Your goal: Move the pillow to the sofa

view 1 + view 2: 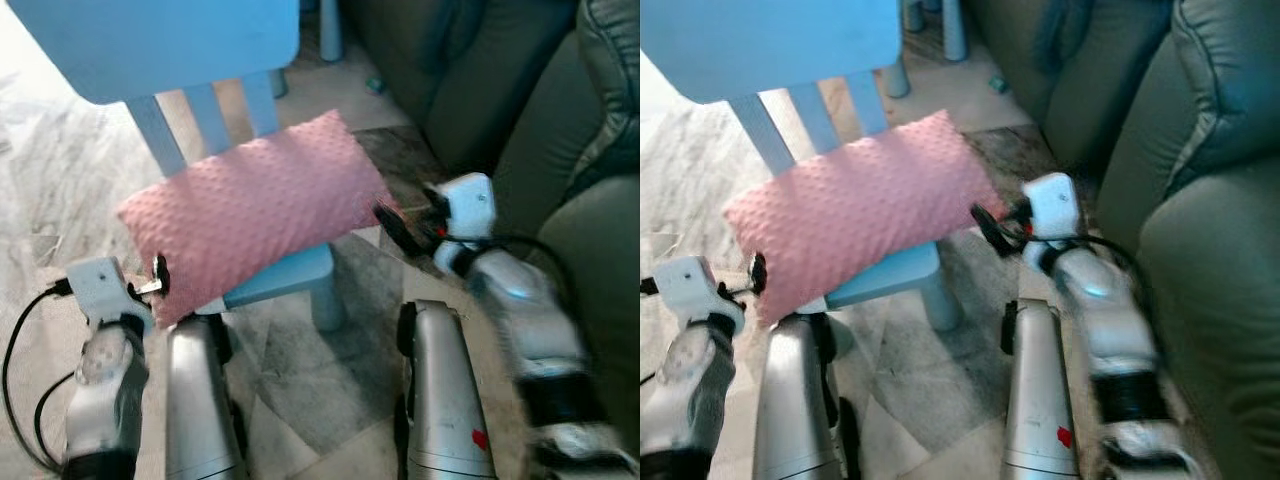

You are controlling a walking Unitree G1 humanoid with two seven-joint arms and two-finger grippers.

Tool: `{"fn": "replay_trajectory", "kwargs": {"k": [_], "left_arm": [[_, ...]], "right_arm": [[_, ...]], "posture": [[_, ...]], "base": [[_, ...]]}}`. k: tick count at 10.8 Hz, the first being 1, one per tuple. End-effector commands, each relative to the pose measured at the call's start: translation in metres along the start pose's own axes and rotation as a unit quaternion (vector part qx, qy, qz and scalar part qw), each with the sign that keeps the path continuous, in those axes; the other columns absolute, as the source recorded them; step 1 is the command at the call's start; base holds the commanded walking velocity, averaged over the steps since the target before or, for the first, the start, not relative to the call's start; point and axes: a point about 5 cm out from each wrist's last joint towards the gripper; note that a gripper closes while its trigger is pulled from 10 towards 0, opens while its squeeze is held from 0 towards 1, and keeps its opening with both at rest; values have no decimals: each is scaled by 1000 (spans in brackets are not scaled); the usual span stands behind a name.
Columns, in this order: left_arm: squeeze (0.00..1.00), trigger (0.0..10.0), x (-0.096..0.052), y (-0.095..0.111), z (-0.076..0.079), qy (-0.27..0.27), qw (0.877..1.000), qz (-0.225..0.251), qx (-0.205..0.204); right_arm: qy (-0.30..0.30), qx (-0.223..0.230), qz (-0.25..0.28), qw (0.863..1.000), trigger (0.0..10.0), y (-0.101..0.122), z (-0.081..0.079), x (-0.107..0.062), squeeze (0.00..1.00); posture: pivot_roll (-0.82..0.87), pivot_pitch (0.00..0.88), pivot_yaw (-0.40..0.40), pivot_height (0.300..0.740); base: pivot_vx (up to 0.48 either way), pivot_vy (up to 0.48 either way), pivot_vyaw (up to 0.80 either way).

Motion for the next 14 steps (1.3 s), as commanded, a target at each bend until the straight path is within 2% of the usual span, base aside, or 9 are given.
{"fn": "replay_trajectory", "kwargs": {"k": [1, 3, 5, 7, 8, 9, 11, 13, 14], "left_arm": [[0, 10000, -1, -6, -6, 17, 999, -17, -39], [0, 10000, 4, 3, 1, 24, 995, -5, -99], [0, 10000, 5, 9, 3, 24, 996, 4, -91], [0, 10000, 3, 9, -10, 56, 995, -1, -82], [0, 10000, 3, 7, -15, 63, 994, -5, -86], [0, 10000, 4, 4, -16, 61, 993, -16, -103], [0, 10000, 9, 1, -16, 39, 986, -43, -158], [0, 10000, 15, -5, -16, 40, 972, -81, -215], [0, 10000, 19, -9, -16, 37, 967, -113, -225]], "right_arm": [[6, -17, 22, 1000, 10000, 16, 2, -7, 0], [-14, -59, 69, 996, 10000, 47, 14, -13, 0], [-33, -62, 80, 994, 10000, 56, 21, -12, 0], [-70, -67, 101, 990, 10000, 62, 27, -4, 0], [-56, -25, 96, 993, 10000, 57, 23, 7, 0], [-34, 39, 88, 995, 10000, 51, 17, 20, 0], [52, 133, 71, 987, 10000, 45, -14, 52, 0], [78, 129, 77, 985, 10000, 47, -29, 60, 0], [107, 131, 81, 982, 10000, 51, -38, 62, 0]], "posture": [[-206, 348, 59, 414], [-228, 346, 58, 414], [-226, 340, 53, 414], [-218, 340, 49, 414], [-214, 342, 49, 414], [-204, 345, 46, 414], [-172, 359, 41, 414], [-164, 374, 38, 414], [-167, 383, 42, 414]], "base": [[0, 0, 0], [0, 0, 0], [0, 0, 0], [0, 0, 0], [0, 0, 0], [0, 0, 0], [0, 0, 0], [0, 0, 0], [0, 0, 0]]}}
Point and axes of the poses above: a point about 5 cm out from each wrist's last joint towards the gripper, its own x axis pointing out of the wrist towards the gripper, its own y axis along the axis of the wrist's last joint, z = x × y, and after that the axes turned 12 degrees about x, right-handed
